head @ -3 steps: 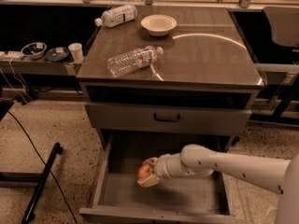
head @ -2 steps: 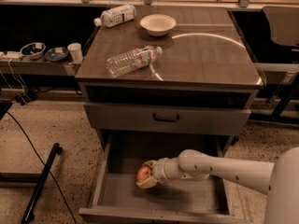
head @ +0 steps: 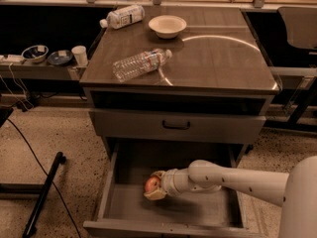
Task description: Place apple into middle drawer
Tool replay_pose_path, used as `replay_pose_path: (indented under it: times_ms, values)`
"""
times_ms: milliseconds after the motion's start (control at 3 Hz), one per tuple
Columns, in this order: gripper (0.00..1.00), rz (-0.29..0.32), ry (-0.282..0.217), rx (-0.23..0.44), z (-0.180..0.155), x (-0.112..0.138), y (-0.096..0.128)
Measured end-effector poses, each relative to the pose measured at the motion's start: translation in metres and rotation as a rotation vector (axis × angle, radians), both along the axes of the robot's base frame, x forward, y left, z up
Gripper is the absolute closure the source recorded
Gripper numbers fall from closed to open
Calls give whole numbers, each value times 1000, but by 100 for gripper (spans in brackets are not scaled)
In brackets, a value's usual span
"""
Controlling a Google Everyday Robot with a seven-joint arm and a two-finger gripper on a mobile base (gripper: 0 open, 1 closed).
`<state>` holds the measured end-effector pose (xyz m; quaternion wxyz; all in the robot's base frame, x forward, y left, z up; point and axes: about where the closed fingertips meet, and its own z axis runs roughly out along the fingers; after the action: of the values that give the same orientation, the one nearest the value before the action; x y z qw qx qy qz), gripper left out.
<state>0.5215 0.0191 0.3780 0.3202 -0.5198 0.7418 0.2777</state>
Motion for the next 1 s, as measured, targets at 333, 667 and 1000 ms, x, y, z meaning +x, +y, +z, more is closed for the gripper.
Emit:
replay_pose_path:
  times_ms: [333, 667, 1000]
  values:
    - [0, 0, 0, 0, 0, 0, 0]
    - [0, 46, -21, 24, 10, -8, 7]
    - [0, 161, -107, 84, 57, -25, 10]
